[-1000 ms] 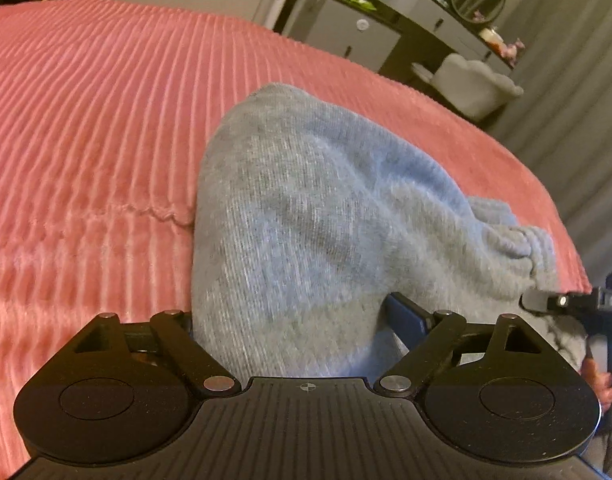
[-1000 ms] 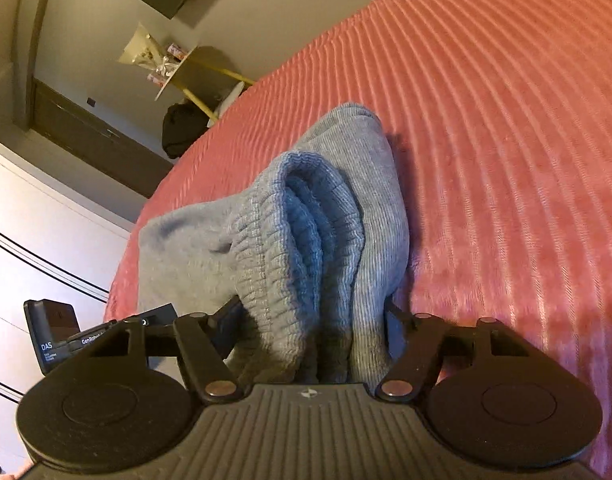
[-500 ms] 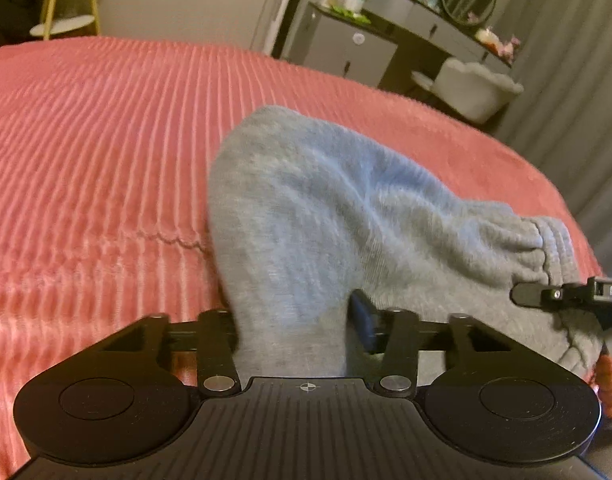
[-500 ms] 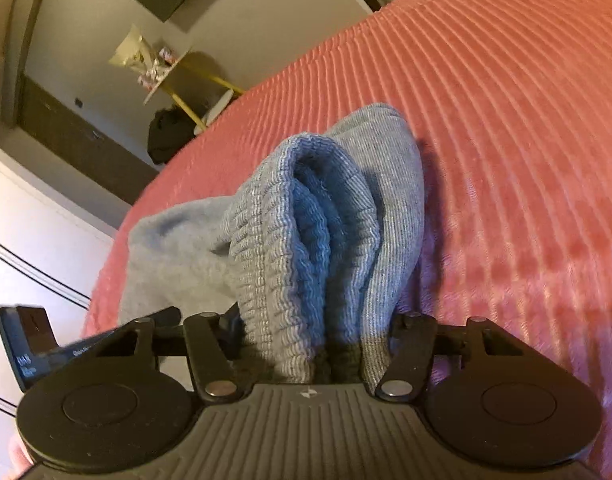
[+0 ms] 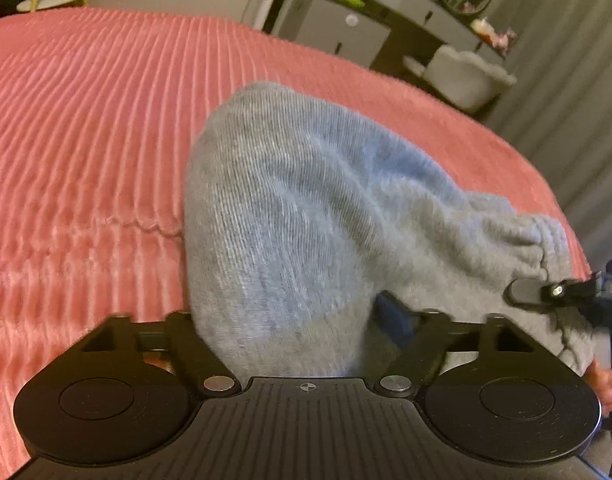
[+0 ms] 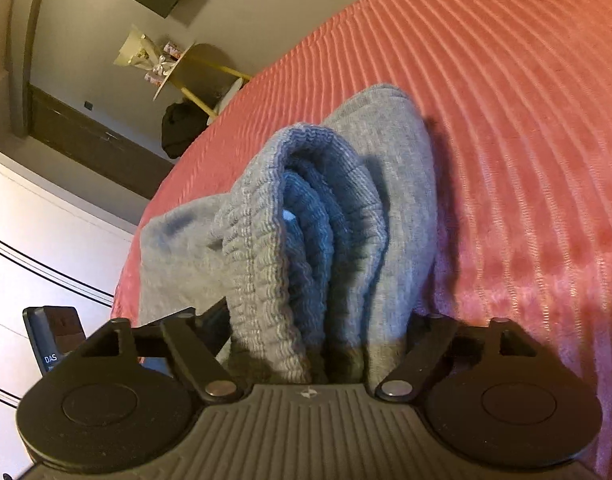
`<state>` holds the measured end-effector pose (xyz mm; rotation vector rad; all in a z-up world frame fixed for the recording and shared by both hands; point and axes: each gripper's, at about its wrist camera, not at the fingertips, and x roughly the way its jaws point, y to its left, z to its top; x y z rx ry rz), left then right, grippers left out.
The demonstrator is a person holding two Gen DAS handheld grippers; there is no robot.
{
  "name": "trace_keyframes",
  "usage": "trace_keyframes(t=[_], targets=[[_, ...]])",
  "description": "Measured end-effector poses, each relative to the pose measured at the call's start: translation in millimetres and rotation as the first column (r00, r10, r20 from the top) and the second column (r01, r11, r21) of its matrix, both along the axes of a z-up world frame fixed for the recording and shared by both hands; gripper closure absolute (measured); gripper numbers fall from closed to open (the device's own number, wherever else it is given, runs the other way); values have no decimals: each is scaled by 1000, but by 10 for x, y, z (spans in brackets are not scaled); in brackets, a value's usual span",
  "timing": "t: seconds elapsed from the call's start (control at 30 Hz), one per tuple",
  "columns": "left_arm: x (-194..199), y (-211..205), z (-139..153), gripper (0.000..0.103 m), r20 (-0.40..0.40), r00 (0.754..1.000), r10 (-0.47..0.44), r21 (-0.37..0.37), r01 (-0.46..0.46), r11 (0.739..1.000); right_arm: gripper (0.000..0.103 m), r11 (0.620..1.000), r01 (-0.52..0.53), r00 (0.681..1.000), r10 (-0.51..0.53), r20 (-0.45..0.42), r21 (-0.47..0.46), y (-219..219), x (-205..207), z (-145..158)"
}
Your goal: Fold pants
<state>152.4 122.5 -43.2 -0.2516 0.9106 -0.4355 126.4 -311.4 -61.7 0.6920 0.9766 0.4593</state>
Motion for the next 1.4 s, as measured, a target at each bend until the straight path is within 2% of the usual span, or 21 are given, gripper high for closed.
trace_keyframes(t=[0.03, 0.07, 0.17, 0.23, 0.5, 0.6, 0.63, 0.67, 0.7, 0.77, 0.83, 0.97, 1.0, 1.07, 1.1, 1.17, 1.23, 1.3, 1.33, 1.37, 1.4], targets=[[-11, 14, 4, 42, 7, 1000, 10, -7, -10, 1000, 25, 1000, 10, 1000, -10, 3, -18, 17, -14, 7], [-28, 37, 17, 52, 12, 1000, 22, -20, -21, 1000, 32, 998, 28, 1000, -28, 10, -52, 56, -42, 36], [-79, 111, 115, 68, 34, 998, 49, -36, -48, 998, 44, 992, 49, 998, -45, 41, -112, 179, -103, 148], [-76, 145, 210, 70, 40, 997, 65, -71, -62, 996, 45, 991, 46, 997, -38, 64, -128, 242, -133, 260], [266, 20, 720, 70, 153, 986, 71, -85, -58, 995, 46, 984, 83, 978, -50, 201, -159, 306, 125, 780], [465, -149, 831, 64, 188, 979, 76, -30, -71, 997, 46, 982, 123, 971, -90, 223, -141, 207, 342, 906], [530, -193, 829, 52, 184, 978, 97, 0, -99, 995, 44, 981, 134, 970, -100, 223, -143, 177, 426, 932], [567, -225, 811, 44, 174, 976, 134, 34, -142, 989, 37, 975, 145, 970, -106, 220, -166, 163, 521, 955], [578, -251, 796, 44, 174, 968, 180, 76, -196, 978, 29, 964, 160, 972, -115, 207, -212, 155, 606, 970], [496, -270, 759, 35, 200, 958, 208, 128, -236, 963, 26, 919, 224, 968, -172, 184, -323, 132, 694, 983], [306, -226, 702, 30, 224, 950, 217, 105, -245, 964, 25, 871, 316, 945, -256, 202, -375, 87, 575, 982], [12, -182, 629, 23, 217, 926, 310, -24, -312, 950, 28, 851, 431, 891, -347, 294, -300, 77, 15, 891], [-21, -212, 628, 23, 204, 919, 338, -62, -333, 941, 42, 844, 444, 881, -350, 318, -301, 104, -104, 842], [-52, -283, 622, 20, 197, 910, 365, -117, -348, 930, 59, 837, 446, 868, -320, 379, -316, 297, -228, 798], [-26, -364, 610, 17, 200, 907, 370, -123, -351, 928, 59, 837, 434, 866, -287, 409, -332, 440, -227, 809], [1, -573, 560, 10, 237, 904, 355, -67, -349, 935, 59, 841, 396, 850, -185, 493, -368, 757, -182, 851], [110, -773, 403, 11, 236, 923, 305, 83, -332, 940, 59, 821, 358, 831, -63, 553, -445, 1053, -124, 840], [117, -900, 195, 14, 265, 934, 239, 241, -304, 922, 59, 798, 319, 841, 12, 541, -512, 1262, 8, 724], [54, -956, 97, 13, 312, 934, 172, 319, -274, 907, 59, 774, 297, 857, 42, 513, -560, 1304, 60, 620], [-58, -992, 19, 13, 377, 921, 95, 371, -244, 896, 69, 729, 262, 882, 86, 464, -633, 1322, 99, 454], [-150, -1002, -28, 13, 423, 905, 50, 392, -232, 890, 72, 685, 232, 877, 159, 454, -690, 1363, 67, 356]])
